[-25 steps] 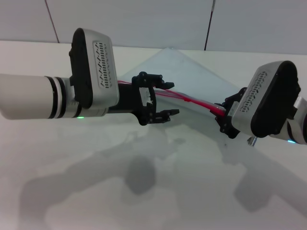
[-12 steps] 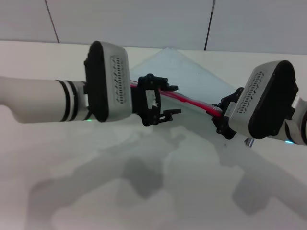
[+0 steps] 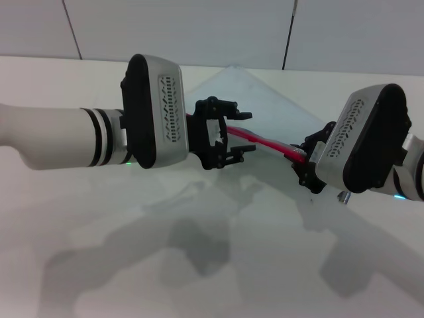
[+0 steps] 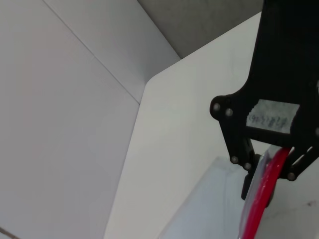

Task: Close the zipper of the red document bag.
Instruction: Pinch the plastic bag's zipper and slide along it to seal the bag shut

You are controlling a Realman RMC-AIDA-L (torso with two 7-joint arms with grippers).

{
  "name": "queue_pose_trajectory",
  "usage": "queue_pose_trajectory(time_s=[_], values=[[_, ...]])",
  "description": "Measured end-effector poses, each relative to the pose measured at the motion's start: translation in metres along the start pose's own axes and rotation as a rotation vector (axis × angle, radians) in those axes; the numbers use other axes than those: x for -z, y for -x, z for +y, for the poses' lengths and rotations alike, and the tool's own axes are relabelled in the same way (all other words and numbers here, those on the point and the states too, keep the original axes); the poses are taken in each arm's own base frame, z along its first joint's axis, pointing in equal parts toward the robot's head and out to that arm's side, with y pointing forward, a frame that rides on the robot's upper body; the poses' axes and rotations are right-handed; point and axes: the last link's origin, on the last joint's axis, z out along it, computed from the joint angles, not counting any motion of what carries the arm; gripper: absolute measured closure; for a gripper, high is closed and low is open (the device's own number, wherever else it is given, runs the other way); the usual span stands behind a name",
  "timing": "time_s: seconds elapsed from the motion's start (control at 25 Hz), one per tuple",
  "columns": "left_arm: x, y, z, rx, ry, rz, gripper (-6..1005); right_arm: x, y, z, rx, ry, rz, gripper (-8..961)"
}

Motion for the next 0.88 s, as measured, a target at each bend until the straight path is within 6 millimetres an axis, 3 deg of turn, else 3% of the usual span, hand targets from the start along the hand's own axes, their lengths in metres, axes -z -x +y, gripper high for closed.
queue_pose_trajectory(time_s=[0.88], values=[[-0.002,0.008,0.014,0.015,-0.004,0.028,473,-0.001,-0.001,0.0,-0.001,-0.002,0.001,900]])
